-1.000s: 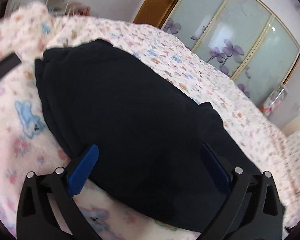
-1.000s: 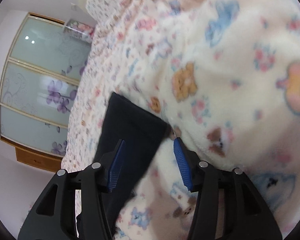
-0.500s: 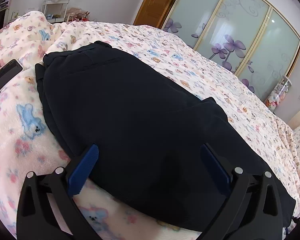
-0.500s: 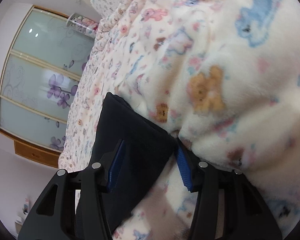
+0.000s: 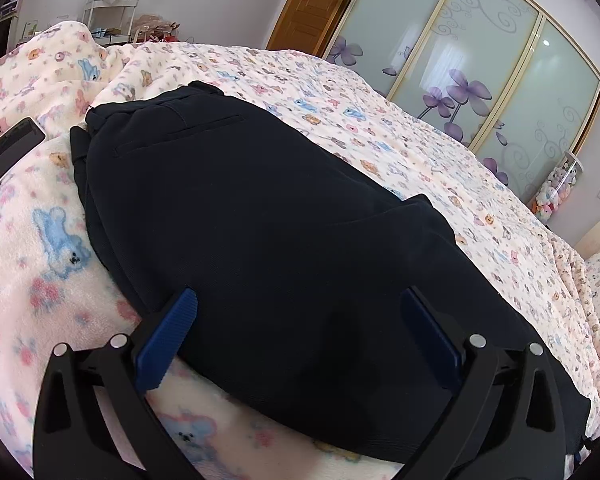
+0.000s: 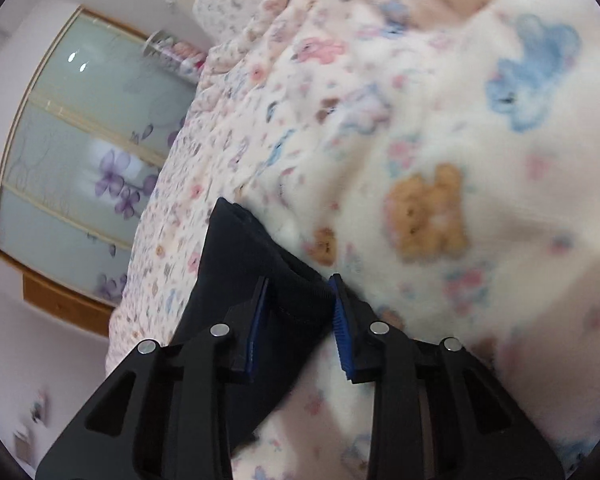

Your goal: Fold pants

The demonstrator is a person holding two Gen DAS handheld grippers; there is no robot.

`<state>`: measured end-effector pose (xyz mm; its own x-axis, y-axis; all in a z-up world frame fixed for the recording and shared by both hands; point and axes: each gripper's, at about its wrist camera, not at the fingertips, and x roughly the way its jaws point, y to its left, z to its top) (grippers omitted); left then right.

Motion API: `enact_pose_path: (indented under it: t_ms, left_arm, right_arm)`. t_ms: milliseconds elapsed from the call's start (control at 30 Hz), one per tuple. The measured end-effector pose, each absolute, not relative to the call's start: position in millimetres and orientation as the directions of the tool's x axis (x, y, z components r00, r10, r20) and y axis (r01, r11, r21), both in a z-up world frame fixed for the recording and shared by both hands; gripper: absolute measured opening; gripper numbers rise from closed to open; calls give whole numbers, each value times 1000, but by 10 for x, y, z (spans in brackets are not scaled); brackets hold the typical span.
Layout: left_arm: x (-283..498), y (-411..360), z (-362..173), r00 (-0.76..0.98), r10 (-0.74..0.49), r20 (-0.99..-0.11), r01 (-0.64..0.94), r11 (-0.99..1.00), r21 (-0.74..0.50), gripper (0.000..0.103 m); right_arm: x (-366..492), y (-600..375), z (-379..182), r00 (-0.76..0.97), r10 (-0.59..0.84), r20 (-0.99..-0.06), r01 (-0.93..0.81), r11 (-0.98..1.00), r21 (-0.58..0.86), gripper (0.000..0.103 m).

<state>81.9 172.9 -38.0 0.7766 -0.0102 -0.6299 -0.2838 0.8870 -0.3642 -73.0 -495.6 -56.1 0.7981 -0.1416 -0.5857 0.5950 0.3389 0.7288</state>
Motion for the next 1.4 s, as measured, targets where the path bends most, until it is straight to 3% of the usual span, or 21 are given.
enact_pose_path:
  t_ms: [167, 367, 633, 833, 900, 1000, 1133, 1233, 1400]
  left_arm:
    - [819, 1727, -388, 773, -3, -635, -287, 891, -353, 101]
    - [821, 1711, -391, 767, 12, -641, -292, 896, -333, 101]
    - [828, 1712, -388, 765, 14, -644, -293, 898, -329, 101]
    - [828, 1714, -387, 766, 12, -643, -293, 897, -332, 101]
    - [829, 1712, -386, 765, 13, -644, -293, 897, -331, 101]
    - [828, 1713, -387, 765, 12, -644, -293, 897, -332, 101]
    - [827, 1713, -388, 764, 11, -645, -294, 896, -333, 101]
    - [824, 1715, -392, 765, 9, -644, -294, 894, -337, 101]
    - [806, 1737, -404, 769, -6, -639, -291, 887, -358, 101]
  right_arm:
    - [-644, -4927, -576, 732, -128, -669, 664, 354, 659, 32]
    - [-609, -4857, -651, 727, -76, -683, 670, 299, 680, 34]
    - [-598, -4860, -580, 853, -55, -520, 504, 350, 789, 41]
    - [-588, -4898, -677, 829, -60, -556, 545, 309, 779, 38]
    - [-604, -4877, -653, 835, -68, -546, 536, 328, 778, 29]
    - [-637, -4808, -508, 873, -83, -481, 475, 373, 797, 25]
    - [-536, -4401, 64, 915, -119, -385, 375, 603, 705, 14]
    - [-266, -3809, 508, 936, -37, -350, 260, 743, 617, 12]
    - [371, -2719, 754, 917, 219, -335, 39, 784, 620, 12]
